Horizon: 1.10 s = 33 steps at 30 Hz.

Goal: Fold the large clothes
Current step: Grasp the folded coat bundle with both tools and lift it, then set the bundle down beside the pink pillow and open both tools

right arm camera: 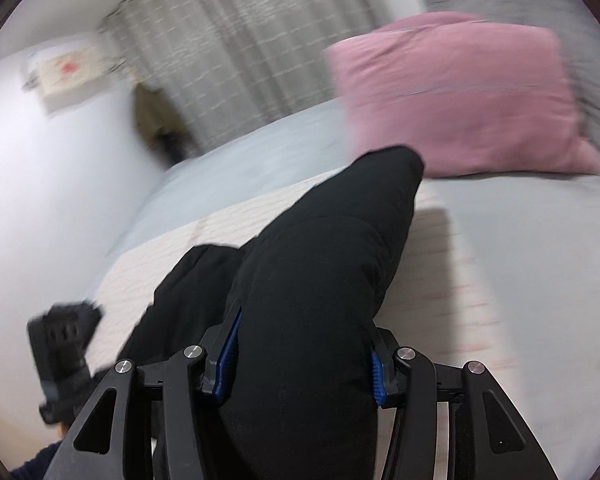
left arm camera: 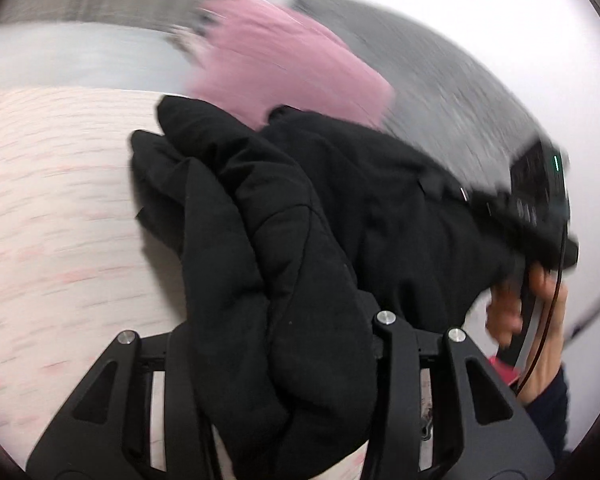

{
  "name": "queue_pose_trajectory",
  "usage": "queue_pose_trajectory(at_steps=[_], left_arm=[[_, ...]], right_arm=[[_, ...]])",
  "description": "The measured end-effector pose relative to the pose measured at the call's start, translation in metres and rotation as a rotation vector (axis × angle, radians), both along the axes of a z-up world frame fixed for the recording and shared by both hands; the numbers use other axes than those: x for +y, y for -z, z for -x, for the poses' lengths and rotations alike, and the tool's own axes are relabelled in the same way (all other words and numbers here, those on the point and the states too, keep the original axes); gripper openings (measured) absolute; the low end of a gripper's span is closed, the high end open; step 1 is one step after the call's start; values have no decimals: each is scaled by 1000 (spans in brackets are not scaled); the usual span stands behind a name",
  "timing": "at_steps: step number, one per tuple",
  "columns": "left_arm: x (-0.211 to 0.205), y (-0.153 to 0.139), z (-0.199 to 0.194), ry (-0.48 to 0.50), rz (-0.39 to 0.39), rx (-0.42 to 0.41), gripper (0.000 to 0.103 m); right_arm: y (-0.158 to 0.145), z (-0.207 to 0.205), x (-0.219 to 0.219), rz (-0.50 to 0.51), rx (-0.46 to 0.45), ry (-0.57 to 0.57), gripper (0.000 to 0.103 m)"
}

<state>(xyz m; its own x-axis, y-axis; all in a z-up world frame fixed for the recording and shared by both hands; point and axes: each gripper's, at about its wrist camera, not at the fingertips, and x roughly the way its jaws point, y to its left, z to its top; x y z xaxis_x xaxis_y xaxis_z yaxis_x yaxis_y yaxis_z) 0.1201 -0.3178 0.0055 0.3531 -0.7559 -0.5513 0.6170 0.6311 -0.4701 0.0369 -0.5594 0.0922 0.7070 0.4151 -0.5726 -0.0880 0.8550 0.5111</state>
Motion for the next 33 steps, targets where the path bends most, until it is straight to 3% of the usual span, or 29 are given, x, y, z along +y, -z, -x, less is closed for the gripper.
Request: queue_pose_trajectory(at_steps=[4,8,11,14,16,20,23,26,29,31,33], left_arm=[[-129,15,19,163,-97,17,44],[-204,27,35,247,-135,24,46],[-218,44,44,275,-177,48,53],[-198,56,44,325,-151,133,63],[-176,64,39,325,-118,199,65],[-148,63,43,298,-57,258,67],[-135,53,61,279,-62,238,67],[-113,36,69,227,-73,193,67],[-72,5,95,127,-158,48,67],[-44,-15,122,78,-222,-66,68],[-29,-31,139,64,-259,-141,77]], right_arm=[[25,7,-111,25,50,102,51],[60,15,-211,-24,109,222,51],[88,16,-265,-12,131,332,51],[126,7,-291,67,308,428,52],[136,21,-295,51,319,484,52],[112,72,-261,28,190,557,52],[80,92,-206,27,118,535,53],[52,129,-153,92,83,572,54],[25,180,-93,150,40,660,64],[14,204,-58,159,-5,647,77],[5,228,-21,164,-28,617,79]])
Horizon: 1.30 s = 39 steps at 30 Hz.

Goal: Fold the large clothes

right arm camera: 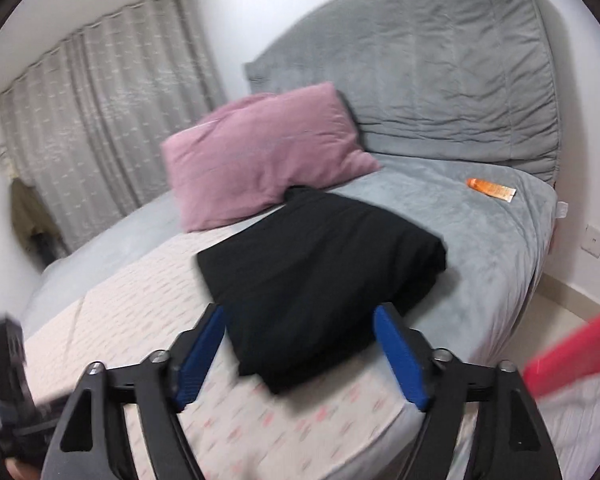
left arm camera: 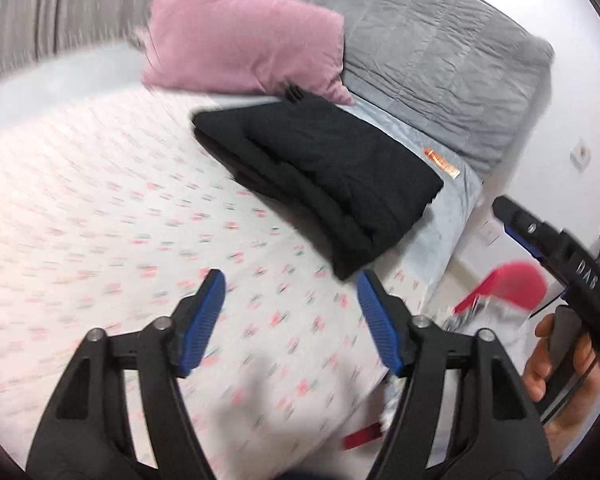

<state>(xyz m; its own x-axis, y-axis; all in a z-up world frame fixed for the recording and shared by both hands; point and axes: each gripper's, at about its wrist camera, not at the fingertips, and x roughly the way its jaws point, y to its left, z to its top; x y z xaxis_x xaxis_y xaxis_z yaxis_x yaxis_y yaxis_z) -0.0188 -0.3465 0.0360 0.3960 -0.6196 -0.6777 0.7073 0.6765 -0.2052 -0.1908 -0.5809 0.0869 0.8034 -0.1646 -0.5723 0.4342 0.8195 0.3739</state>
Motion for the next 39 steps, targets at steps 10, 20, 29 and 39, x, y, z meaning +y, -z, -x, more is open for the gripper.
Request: queue_pose_trajectory(at_steps=[10,20,29,39], left_arm=[[93,-49,62,-94,-22,-193,98],[99,-59,75,-34,24,-239,102],[100,-58,66,-37,33,-231,102],[96,-45,53,-72,-11,-235,102]], right_arm=[[-42,87,105,41,-16,3,89],[-59,107,142,129,32,6,101],[-72,105,143,193,33,47,103],[-59,86,147,202,74,31,103]])
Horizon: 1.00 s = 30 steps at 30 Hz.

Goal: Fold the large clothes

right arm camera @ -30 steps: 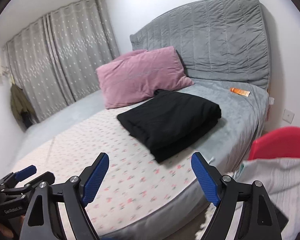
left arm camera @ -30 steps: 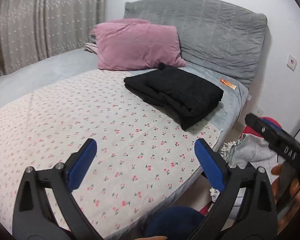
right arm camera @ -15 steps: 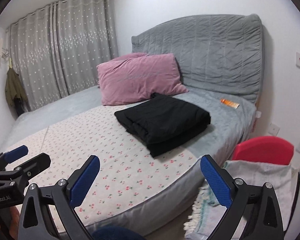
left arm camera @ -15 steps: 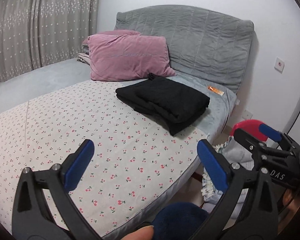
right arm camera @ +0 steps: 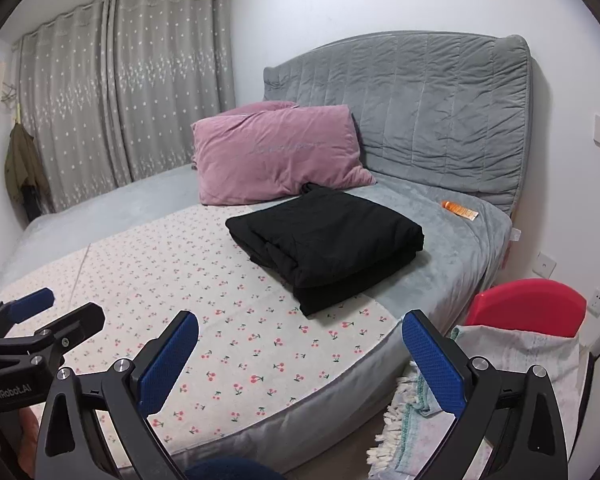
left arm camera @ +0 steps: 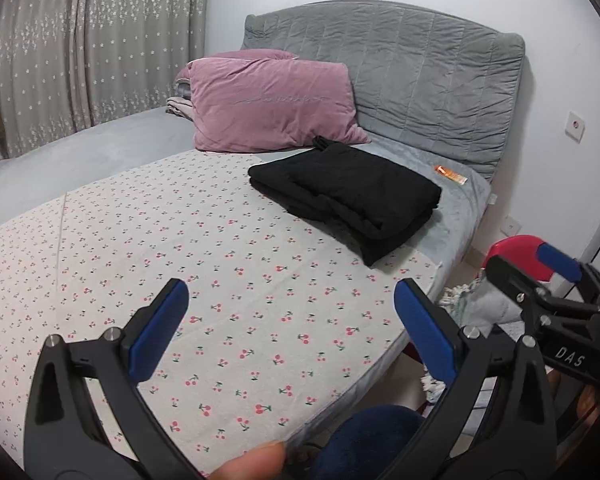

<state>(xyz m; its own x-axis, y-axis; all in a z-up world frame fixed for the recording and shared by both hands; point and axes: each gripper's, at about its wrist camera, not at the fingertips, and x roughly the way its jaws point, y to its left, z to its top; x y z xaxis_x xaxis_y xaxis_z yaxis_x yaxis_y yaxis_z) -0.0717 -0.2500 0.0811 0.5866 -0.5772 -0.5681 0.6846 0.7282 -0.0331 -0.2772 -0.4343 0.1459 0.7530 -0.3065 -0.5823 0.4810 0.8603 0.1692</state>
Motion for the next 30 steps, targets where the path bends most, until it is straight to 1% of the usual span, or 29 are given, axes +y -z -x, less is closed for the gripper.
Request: queue_pose_trajectory(at_steps=[4,8,13,20,30], left_arm=[[-3,3,-1,1,-2,-2,102],[-3,4,-2,5,-8,-1,102],[-2,5,-5,9,-6,10,102],[-2,8,-8,8,1,27,102],[-5,11,-9,6,-1,47,102]], right_arm=[[2,-5,-2,11,9,11,103],[6,-9,-3,0,16,11,103],[9,-11,-5,-6,24,24,103],[9,-13,-2,15,28,50,103],[14,-14,-3,2,34,73,103]])
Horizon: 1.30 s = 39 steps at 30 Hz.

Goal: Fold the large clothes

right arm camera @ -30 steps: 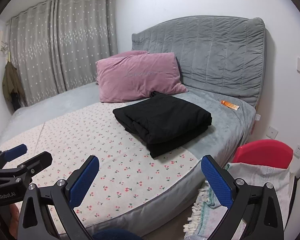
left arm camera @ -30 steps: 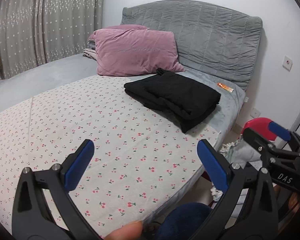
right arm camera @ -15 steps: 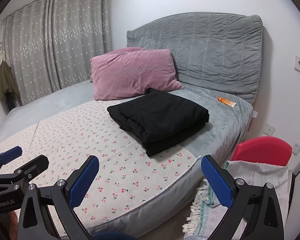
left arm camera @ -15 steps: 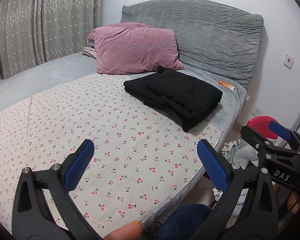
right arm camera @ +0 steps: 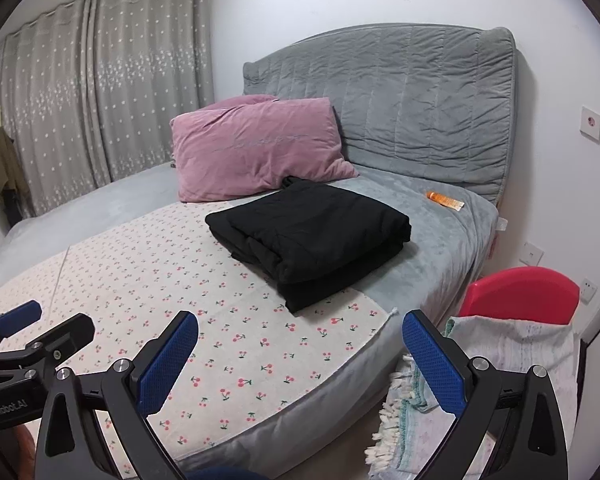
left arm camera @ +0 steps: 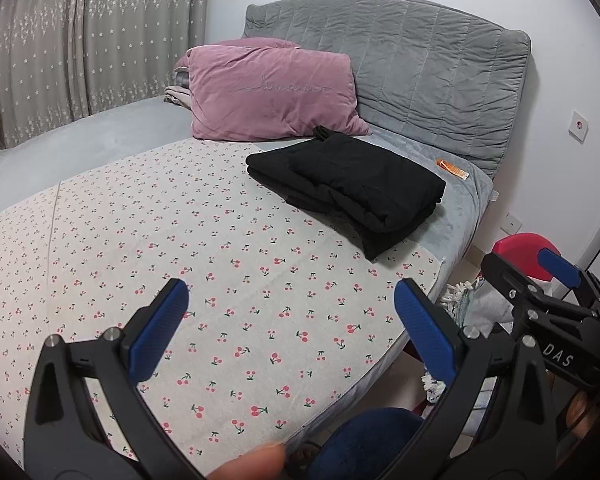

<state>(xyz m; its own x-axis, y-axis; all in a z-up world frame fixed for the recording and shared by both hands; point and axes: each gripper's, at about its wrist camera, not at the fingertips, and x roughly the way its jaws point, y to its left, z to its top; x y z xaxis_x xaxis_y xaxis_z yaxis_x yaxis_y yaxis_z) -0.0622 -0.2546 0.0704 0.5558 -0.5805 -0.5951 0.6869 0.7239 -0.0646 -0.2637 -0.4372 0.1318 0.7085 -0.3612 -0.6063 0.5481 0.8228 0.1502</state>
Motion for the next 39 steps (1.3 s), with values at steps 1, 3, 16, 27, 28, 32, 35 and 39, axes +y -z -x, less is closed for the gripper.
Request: queue_pose_trajectory(at_steps=[1,3,16,27,28,32,35,39], left_arm=[[0,0,-1,-1,1,2,102],[0,0,-1,-1,0,7,102],[-2,1,-2,11,5,16,102],[-4,3,2,25,7,22,102],[-4,3,2,26,6,20,102],[-5,4,3,34,6,23,102],[-6,4,4,37,5,22,102],[-7,3,5,42,9,18,102]], right_arm=[[1,0,0,2,3,1,103],[1,-1,-1,3,5,1,103],[1,-1,0,3,9,1,103],[4,0,2,3,21,-4,103],[5,0,3,4,22,-5,103],[5,0,3,5,23,-4,103],[5,0,3,3,23,-3,103],[5,-1,2,7,25,0,103]])
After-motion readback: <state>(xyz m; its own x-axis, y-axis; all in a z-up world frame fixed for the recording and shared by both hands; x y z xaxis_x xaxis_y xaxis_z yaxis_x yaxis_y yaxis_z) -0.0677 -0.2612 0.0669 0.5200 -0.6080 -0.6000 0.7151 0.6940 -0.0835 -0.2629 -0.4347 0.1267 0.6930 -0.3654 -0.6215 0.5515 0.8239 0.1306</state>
